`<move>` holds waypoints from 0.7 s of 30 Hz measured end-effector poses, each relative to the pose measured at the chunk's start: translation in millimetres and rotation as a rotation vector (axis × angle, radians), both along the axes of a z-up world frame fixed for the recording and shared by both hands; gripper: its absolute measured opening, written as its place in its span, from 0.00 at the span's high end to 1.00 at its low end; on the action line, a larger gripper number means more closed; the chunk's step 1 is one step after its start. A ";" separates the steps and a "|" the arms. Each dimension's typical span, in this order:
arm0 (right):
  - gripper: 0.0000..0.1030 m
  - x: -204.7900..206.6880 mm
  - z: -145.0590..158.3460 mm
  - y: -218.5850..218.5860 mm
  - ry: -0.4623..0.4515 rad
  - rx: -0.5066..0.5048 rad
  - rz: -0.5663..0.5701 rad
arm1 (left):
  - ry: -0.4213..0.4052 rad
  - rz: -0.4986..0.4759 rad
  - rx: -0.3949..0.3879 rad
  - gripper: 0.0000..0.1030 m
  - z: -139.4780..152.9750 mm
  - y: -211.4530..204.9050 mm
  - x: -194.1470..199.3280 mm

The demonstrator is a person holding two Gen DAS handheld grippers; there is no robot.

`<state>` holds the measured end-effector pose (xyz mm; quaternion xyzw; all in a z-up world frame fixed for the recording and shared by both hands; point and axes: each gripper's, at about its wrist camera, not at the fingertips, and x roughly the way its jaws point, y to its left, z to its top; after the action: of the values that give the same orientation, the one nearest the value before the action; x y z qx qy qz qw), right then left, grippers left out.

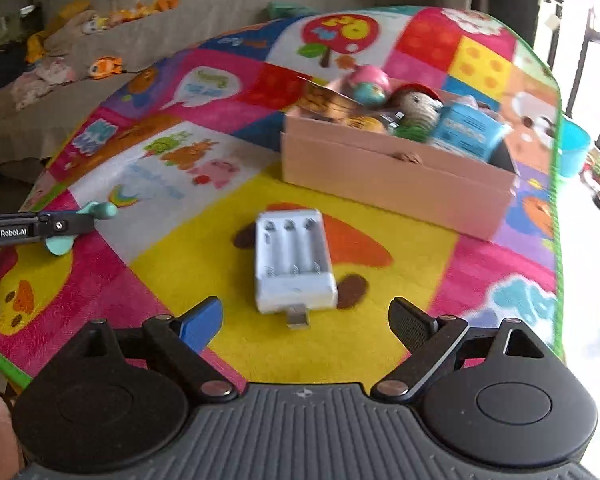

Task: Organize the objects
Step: 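Grasp the white battery charger with the right tool while the left tool holds the crank toy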

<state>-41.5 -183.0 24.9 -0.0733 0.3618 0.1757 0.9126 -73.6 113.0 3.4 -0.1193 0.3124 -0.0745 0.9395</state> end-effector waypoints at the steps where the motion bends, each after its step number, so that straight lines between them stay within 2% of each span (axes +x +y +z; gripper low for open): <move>1: 0.12 6.0 -1.3 3.1 -0.008 -0.006 -0.002 | 0.000 0.001 0.003 0.82 0.1 -0.5 0.0; 6: 0.15 45.9 -10.2 9.2 0.040 0.013 -0.048 | 0.002 0.001 0.019 0.82 0.8 -3.1 -0.6; 7: 0.25 48.4 -11.4 10.9 0.059 0.019 -0.042 | 0.003 0.001 0.029 0.82 1.4 -4.4 -0.5; 9: 0.36 42.0 -10.8 17.8 0.042 0.000 -0.007 | 0.004 0.000 0.063 0.82 2.6 -9.1 -0.3; 10: 0.47 36.4 -10.7 21.5 0.031 -0.015 0.022 | 0.005 -0.001 0.083 0.82 3.2 -12.2 -0.1; 12: 0.53 23.7 -10.8 28.0 -0.016 -0.069 0.047 | 0.007 -0.001 0.123 0.82 4.8 -18.1 0.9; 14: 0.53 15.2 -10.4 26.2 -0.020 -0.078 0.054 | 0.008 0.003 0.144 0.83 5.8 -21.6 1.0; 16: 0.53 11.7 -6.5 17.9 0.009 -0.045 0.055 | 0.013 0.005 0.145 0.85 6.9 -22.7 1.4; 19: 0.54 5.3 6.2 -10.4 0.026 0.071 0.031 | 0.034 -0.024 0.092 0.86 10.9 -21.5 5.2; 21: 0.53 -1.2 16.9 -32.6 0.005 0.140 -0.001 | 0.054 -0.065 0.067 0.86 16.0 -25.6 11.0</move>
<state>-42.7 -215.6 41.8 -0.0086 0.3508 0.2001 0.9148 -62.6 87.4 19.5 -0.0794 0.3437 -0.0911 0.9313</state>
